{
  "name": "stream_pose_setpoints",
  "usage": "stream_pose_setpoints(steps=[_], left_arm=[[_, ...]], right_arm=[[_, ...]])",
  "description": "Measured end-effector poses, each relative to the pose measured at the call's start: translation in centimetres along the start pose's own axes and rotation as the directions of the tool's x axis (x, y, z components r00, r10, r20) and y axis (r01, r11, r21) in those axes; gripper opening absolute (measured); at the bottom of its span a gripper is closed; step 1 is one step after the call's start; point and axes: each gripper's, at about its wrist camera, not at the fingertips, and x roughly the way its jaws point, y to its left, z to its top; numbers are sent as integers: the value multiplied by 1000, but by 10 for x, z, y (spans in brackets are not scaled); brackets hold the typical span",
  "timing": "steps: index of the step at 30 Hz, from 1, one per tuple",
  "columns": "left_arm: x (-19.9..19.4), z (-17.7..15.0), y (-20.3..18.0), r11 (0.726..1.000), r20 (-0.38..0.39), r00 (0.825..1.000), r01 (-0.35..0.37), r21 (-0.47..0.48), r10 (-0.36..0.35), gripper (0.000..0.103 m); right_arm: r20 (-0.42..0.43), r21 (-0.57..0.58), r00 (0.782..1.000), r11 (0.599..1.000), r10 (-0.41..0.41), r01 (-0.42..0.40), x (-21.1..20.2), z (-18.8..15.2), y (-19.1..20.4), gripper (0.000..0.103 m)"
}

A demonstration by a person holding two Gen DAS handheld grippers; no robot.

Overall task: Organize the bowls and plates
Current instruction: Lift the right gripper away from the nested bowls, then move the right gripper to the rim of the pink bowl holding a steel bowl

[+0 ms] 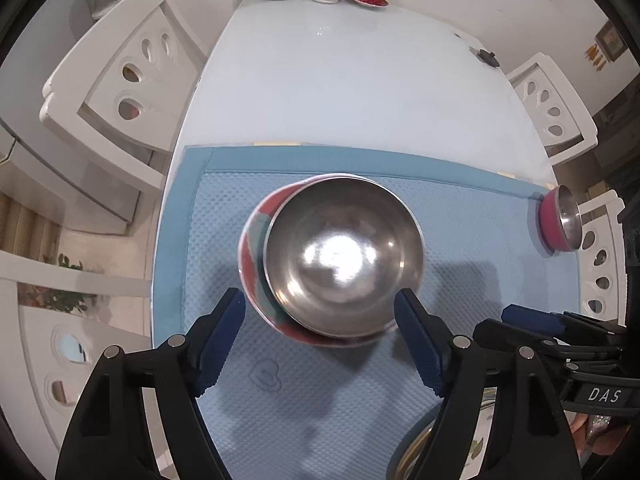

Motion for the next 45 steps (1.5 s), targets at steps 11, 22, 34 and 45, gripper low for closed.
stream_pose_setpoints(steps=[11, 22, 34, 45], left_arm=[[-19, -37, -55, 994, 20, 997, -73, -82, 75, 76], [-9, -77, -159, 988, 1, 996, -93, -126, 93, 76], [16, -83, -251, 994, -57, 996, -78, -79, 74, 76], [40, -65, -296, 996, -99, 995, -40, -76, 32, 76]], right_arm=[[-48, -90, 996, 993, 72, -76, -28, -24, -45, 64], [-75, -162, 991, 980, 107, -118, -75, -43, -130, 64], [-48, -77, 994, 992, 99, -103, -115, -43, -224, 64], [-31, -18, 997, 997, 76, -77, -133, -25, -284, 65]])
